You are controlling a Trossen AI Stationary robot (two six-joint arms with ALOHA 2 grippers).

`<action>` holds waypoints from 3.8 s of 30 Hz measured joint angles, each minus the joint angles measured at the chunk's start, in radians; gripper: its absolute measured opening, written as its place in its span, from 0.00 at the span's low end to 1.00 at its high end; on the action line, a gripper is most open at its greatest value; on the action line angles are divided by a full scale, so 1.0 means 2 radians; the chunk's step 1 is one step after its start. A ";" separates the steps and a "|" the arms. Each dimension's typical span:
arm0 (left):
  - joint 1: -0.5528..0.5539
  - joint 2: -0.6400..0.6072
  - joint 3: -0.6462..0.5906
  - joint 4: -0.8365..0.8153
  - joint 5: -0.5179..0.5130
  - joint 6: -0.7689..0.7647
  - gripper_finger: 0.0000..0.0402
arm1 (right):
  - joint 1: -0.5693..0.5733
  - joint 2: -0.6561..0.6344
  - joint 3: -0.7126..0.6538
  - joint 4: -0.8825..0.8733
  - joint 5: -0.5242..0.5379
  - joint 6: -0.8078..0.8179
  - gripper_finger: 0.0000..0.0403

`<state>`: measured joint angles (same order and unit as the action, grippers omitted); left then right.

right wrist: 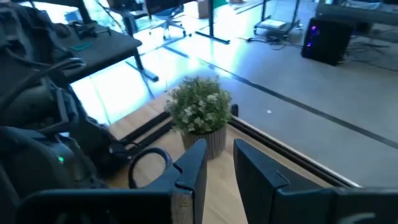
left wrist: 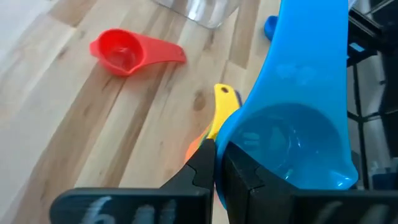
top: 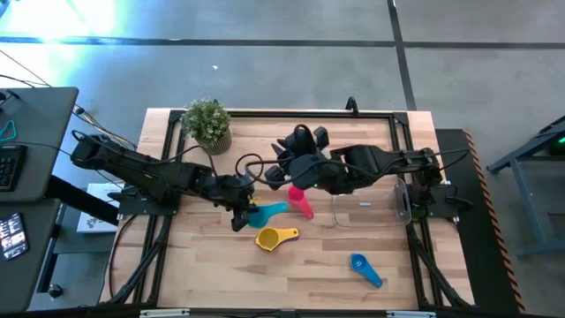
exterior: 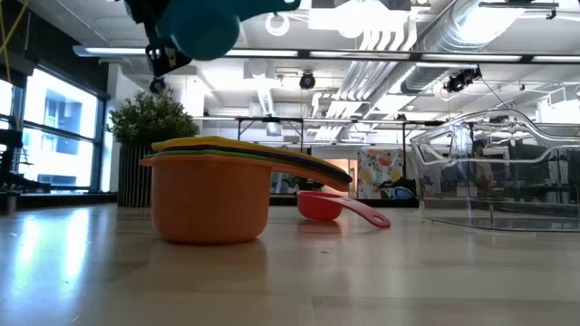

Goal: Nest measuring cups in basket
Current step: Stack the light blue measuring cup on top of the yellow measuring cup

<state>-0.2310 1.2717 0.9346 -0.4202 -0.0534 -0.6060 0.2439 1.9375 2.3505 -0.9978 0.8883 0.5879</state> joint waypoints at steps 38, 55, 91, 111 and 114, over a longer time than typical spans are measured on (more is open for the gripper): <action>-0.039 0.219 0.089 -0.014 0.032 0.007 0.02 | -0.004 -0.016 0.000 0.002 -0.052 0.016 0.18; -0.038 0.218 0.089 -0.054 0.019 -0.001 0.02 | -0.004 -0.016 0.000 -0.005 -0.057 0.018 0.18; -0.008 0.204 0.089 -0.068 0.100 0.008 0.31 | -0.004 -0.016 0.000 -0.013 -0.061 0.016 0.18; 0.001 0.140 0.088 -0.082 0.092 0.034 0.30 | -0.004 -0.022 -0.001 -0.051 -0.100 0.020 0.18; 0.002 0.110 0.089 -0.082 0.074 0.037 0.30 | -0.004 -0.024 -0.001 -0.052 -0.104 0.020 0.18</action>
<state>-0.2268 1.4924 1.1118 -0.5846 0.0955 -0.5313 0.2356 1.8885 2.3489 -1.1011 0.6809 0.6281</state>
